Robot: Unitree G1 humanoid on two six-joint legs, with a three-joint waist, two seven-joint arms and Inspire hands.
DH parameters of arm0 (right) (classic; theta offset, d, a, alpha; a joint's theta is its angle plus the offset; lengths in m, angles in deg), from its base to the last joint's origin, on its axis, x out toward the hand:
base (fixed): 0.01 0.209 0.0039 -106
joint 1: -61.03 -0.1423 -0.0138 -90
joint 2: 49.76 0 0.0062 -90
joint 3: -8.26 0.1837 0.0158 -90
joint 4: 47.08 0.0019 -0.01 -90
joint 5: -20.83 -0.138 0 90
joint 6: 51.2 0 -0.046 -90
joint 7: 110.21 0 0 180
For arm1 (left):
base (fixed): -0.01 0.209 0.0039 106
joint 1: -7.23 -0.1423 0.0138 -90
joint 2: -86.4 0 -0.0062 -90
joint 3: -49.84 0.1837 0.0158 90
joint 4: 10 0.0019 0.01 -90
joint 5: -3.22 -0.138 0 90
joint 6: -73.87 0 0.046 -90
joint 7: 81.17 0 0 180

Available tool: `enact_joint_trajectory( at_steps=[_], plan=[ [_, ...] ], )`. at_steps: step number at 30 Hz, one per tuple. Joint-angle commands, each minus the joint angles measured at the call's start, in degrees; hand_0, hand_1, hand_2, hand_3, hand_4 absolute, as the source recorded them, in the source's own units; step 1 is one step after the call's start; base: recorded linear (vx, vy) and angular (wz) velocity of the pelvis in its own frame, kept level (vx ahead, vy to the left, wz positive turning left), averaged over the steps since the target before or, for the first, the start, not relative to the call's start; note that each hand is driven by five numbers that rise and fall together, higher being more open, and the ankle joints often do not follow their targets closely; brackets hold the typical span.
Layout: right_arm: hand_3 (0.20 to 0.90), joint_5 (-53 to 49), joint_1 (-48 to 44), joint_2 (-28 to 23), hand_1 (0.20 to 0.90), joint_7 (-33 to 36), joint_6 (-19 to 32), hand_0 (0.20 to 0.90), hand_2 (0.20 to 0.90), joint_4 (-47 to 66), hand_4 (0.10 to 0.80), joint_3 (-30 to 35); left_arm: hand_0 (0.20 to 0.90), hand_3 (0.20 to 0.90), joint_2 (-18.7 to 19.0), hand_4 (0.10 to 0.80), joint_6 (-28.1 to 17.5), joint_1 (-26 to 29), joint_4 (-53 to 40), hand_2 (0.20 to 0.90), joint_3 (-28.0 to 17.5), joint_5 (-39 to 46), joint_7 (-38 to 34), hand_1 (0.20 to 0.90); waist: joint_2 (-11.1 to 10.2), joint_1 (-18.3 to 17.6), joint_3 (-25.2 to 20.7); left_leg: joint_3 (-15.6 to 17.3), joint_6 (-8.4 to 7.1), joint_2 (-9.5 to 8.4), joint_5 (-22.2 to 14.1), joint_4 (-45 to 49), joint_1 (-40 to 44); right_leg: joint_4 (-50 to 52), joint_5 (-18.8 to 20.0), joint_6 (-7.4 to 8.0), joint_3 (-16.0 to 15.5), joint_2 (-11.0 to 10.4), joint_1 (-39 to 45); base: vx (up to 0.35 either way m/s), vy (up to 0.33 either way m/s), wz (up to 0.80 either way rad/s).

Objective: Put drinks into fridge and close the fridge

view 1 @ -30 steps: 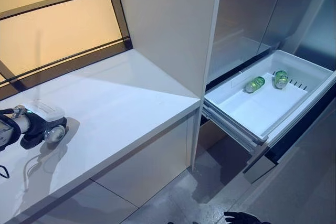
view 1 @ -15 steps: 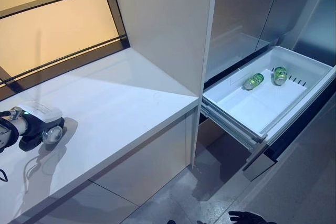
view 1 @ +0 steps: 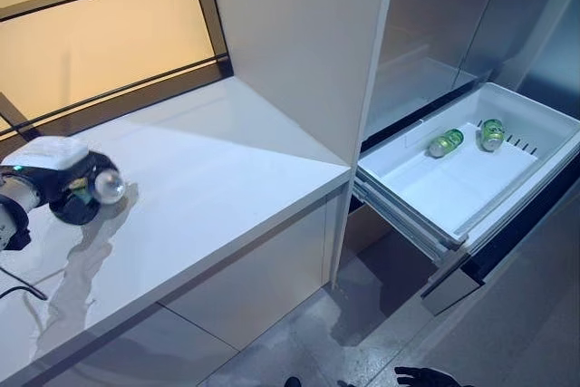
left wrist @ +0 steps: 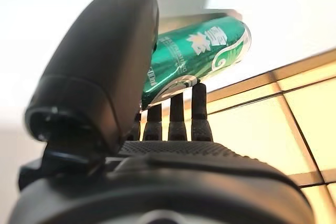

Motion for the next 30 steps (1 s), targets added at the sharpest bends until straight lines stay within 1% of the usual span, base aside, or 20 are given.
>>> enact_joint_trajectory(
  at_steps=[1,2,3,11,15,17,19,21,25,28,30],
  plan=[
    [0.9,1.2,-1.2,-0.2,0.9,-1.1,2.6,0.9,0.9,0.0,0.8,0.5,0.3,0.2,-3.7,0.1,-0.8,7.1,-3.7,0.3,-3.5,12.7,-3.6,0.3,-0.1,-1.8,0.0,1.7,2.06,-2.53,-4.9,0.9,0.1,6.5,-4.6,4.32,-0.2,-0.2,-2.3,0.0,0.0,0.0],
    [0.9,1.3,-1.1,0.2,0.9,-0.9,2.7,0.9,0.9,-0.1,0.8,0.4,0.3,0.2,-4.8,0.1,-0.2,7.3,-5.4,0.3,-3.9,15.4,-4.4,0.3,-0.1,-1.8,-0.1,1.8,1.95,-2.5,-4.9,0.9,0.3,6.5,-4.7,4.28,-0.2,-0.2,-2.2,0.0,0.0,0.0],
    [0.9,1.3,-1.1,0.2,0.9,-0.9,2.7,0.9,0.9,-0.1,0.8,0.4,0.3,0.2,-4.9,0.1,-0.1,7.3,-5.5,0.3,-4.0,15.5,-4.4,0.3,-0.1,-1.8,-0.2,1.8,1.95,-2.5,-4.9,0.8,0.3,6.5,-4.7,4.28,-0.2,-0.2,-2.1,0.0,0.0,0.0],
    [0.9,2.1,-0.7,1.7,0.9,-0.6,4.0,0.9,0.9,-1.2,0.8,0.6,0.3,0.2,-9.7,0.1,1.9,7.4,-11.4,0.3,-6.1,22.2,-5.9,0.3,0.1,-2.2,-1.0,2.0,1.61,-2.41,-5.4,0.6,1.4,6.3,-5.3,4.15,-0.2,-0.2,-1.2,0.0,0.0,0.0],
    [0.9,1.2,-0.4,2.1,0.9,-0.7,5.9,0.9,0.9,0.2,0.8,0.3,0.3,0.2,-11.4,0.1,3.0,7.2,-13.2,0.3,-6.6,25.3,-6.3,0.3,0.1,-2.4,-1.3,2.1,1.5,-2.4,-5.6,0.6,1.9,6.1,-5.5,4.04,-0.1,-0.1,-0.8,0.0,0.0,0.0],
    [0.9,1.7,-0.5,2.2,0.9,-0.5,8.7,0.9,0.9,2.2,0.8,-0.1,0.3,0.2,-12.4,0.1,3.5,7.4,-14.0,0.3,-6.7,27.9,-6.3,0.3,0.1,-2.6,-1.4,2.1,1.47,-2.35,-5.6,0.6,2.1,6.1,-5.6,3.98,-0.2,-0.1,-0.6,0.0,0.0,0.0],
    [0.9,1.7,-0.1,2.1,0.9,0.1,10.8,0.9,0.9,8.0,0.8,-1.1,0.3,0.2,-13.6,0.1,3.6,7.2,-15.1,0.3,-7.1,30.8,-6.3,0.3,0.0,-2.8,-1.4,2.1,1.42,-2.34,-5.7,0.6,2.2,6.1,-5.7,4.0,-0.2,-0.2,-0.5,0.0,0.0,0.0],
    [0.9,1.8,0.5,2.2,0.9,0.8,10.9,0.9,0.9,15.0,0.8,-2.2,0.3,0.2,-14.9,0.1,3.0,7.0,-15.8,0.3,-7.3,31.8,-6.3,0.3,-0.1,-3.2,-1.4,2.2,1.43,-2.29,-5.7,0.6,2.3,6.2,-5.7,3.97,-0.2,-0.2,-0.5,0.0,0.0,0.0],
    [0.9,2.4,3.2,1.9,0.9,1.9,9.9,0.9,0.9,35.4,0.8,-4.3,0.3,0.2,-17.0,0.1,0.4,6.6,-16.7,0.3,-7.2,32.2,-6.1,0.3,-0.3,-4.6,-1.6,2.6,1.3,-2.21,-5.6,0.4,2.5,6.3,-5.8,4.06,0.0,-0.3,-0.5,0.0,0.0,0.0],
    [0.9,1.1,4.2,0.6,0.9,-0.9,11.0,0.9,0.9,45.5,0.8,-4.6,0.3,0.2,-17.6,0.1,-2.7,5.9,-16.7,0.3,-6.7,32.6,-6.5,0.3,-0.3,-5.5,-1.7,3.0,1.21,-2.12,-5.6,0.3,2.7,6.2,-5.8,4.17,0.3,-0.3,-0.5,-0.028,-0.011,-0.04],
    [0.9,-0.7,3.8,-1.0,0.9,-3.7,9.8,0.9,0.9,52.9,0.8,-3.8,0.3,0.2,-18.2,0.1,-4.4,5.0,-17.0,0.3,-6.6,33.2,-6.4,0.3,-0.3,-5.9,-1.8,3.2,1.14,-2.02,-5.4,0.2,2.8,6.0,-5.7,4.16,0.7,-0.2,-0.5,-0.019,-0.006,-0.07]
  ],
)
